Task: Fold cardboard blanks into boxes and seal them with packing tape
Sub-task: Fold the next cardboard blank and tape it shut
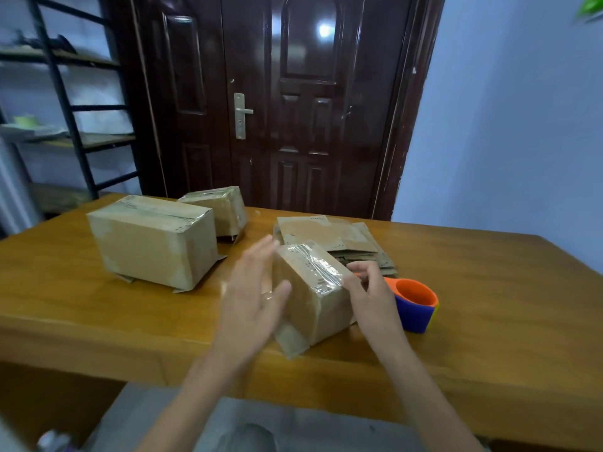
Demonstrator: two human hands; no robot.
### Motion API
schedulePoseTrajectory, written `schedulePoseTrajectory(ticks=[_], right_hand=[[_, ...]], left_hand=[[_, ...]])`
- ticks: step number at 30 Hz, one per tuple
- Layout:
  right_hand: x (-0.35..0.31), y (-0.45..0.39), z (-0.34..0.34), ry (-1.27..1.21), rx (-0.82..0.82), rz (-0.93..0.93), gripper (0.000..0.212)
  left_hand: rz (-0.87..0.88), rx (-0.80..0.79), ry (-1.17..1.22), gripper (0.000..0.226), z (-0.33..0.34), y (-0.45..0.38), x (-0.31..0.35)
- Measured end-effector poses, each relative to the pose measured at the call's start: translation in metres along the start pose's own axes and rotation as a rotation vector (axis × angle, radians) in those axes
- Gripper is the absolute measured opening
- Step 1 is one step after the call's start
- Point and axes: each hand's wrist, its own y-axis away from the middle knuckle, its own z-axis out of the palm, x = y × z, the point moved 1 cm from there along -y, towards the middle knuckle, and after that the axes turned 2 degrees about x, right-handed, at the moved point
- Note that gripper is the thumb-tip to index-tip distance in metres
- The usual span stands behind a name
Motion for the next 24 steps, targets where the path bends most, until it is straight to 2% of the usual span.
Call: schedulePoseTrajectory(ticks=[2, 4, 6, 8, 10, 12, 15, 18, 21, 23, 24], right_hand=[[0.000, 0.006, 0.000, -0.022, 0.024, -0.025, 0.019], [0.001, 0.011, 0.004, -0.055, 0.054, -0.036, 0.023], [-0.001, 0.012, 0.007, -0.087, 0.084, -0.045, 0.026], [-0.006, 0.007, 0.007, -0.125, 0.116, -0.046, 0.026], [-0.005, 0.003, 0.007, -0.174, 0.122, -0.015, 0.023], [-0.004, 0.000, 0.005, -0.183, 0.108, 0.007, 0.019], [-0.003, -0.012, -0.002, -0.080, 0.060, 0.002, 0.014], [-0.016, -0.027, -0.003, -0.033, -0.102, 0.067, 0.016], [-0.036, -0.042, 0.009, 0.014, -0.227, 0.093, 0.031], [-0.046, -0.052, 0.018, 0.045, -0.304, 0.072, 0.038], [-0.048, -0.058, 0.021, 0.084, -0.326, 0.049, 0.034]], left_hand=[[-0.274, -0.072, 0.183, 0.052, -0.010, -0.025, -0.014], [-0.394, -0.192, 0.335, 0.044, -0.010, -0.030, -0.019], [-0.342, -0.182, 0.298, 0.035, -0.003, -0.018, -0.019], [-0.294, -0.045, 0.209, 0.032, -0.002, -0.003, -0.014], [-0.323, 0.096, 0.156, 0.043, -0.005, 0.009, -0.009], [-0.277, 0.133, 0.111, 0.051, -0.006, 0.018, -0.008], [-0.194, 0.078, 0.112, 0.049, -0.013, 0.026, -0.007], [-0.098, 0.031, 0.035, 0.041, -0.022, 0.027, -0.013], [0.017, 0.040, -0.102, 0.042, -0.017, 0.027, -0.010], [0.066, -0.051, -0.110, 0.045, -0.006, 0.027, 0.008], [0.112, -0.097, -0.141, 0.049, -0.001, 0.027, 0.017]])
